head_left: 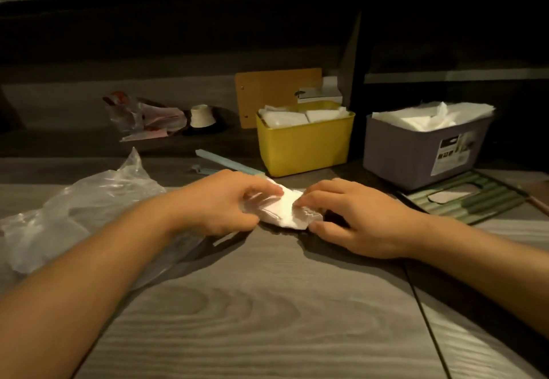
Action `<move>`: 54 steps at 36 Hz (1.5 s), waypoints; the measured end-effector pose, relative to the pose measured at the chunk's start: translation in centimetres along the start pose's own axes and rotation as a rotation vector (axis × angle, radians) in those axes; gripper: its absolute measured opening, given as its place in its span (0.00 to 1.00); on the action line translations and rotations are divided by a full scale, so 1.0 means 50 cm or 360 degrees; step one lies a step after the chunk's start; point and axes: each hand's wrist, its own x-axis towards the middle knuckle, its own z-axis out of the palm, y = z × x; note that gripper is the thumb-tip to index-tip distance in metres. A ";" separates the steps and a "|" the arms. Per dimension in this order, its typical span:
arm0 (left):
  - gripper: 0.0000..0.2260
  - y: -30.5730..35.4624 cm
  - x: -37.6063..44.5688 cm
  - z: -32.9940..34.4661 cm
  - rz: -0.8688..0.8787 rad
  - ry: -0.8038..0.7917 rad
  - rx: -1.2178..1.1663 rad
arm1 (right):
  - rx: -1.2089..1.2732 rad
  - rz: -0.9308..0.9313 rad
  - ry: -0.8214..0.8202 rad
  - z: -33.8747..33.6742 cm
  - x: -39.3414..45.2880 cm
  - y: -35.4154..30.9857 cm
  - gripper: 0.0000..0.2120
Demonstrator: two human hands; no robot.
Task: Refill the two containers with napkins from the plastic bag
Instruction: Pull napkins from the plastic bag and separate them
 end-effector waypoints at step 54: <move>0.20 0.014 0.052 0.066 -0.0334 0.0885 -0.1297 | 0.0485 0.0372 0.0194 0.013 0.017 -0.042 0.30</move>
